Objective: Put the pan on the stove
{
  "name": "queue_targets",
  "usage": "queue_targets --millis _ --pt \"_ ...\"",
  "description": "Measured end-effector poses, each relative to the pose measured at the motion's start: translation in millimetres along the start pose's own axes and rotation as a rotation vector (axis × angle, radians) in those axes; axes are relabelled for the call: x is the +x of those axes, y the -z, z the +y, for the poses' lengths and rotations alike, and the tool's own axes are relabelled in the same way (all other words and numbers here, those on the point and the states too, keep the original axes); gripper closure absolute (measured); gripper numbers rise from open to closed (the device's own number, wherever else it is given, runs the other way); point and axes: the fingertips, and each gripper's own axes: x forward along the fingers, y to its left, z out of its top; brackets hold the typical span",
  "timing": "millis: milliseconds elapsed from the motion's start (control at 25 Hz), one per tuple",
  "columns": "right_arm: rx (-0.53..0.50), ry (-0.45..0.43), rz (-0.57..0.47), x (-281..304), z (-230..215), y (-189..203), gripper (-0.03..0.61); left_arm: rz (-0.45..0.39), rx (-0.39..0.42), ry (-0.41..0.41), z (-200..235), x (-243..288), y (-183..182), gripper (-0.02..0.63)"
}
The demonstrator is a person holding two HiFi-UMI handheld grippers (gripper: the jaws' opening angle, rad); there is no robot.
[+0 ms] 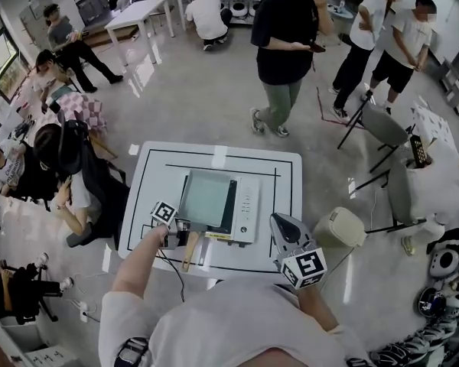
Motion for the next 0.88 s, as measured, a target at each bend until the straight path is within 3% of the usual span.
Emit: queue_targets --millis 320,600,880 --pt "0.007 -0.007 0.003 3.9 2.1 2.1 0.571 -0.012 -0.088 0.034 2.0 0.1 -6.6 0.488" --pt "0.012 -0.028 0.008 3.7 7.4 2.0 0.571 -0.095 -0.135 0.058 0.4 -1.9 -10.1 0.482" --pt "0.019 -0.038 0.012 3.0 6.1 3.8 0.571 -0.212 -0.095 0.033 0.6 -16.5 -16.0 0.373"
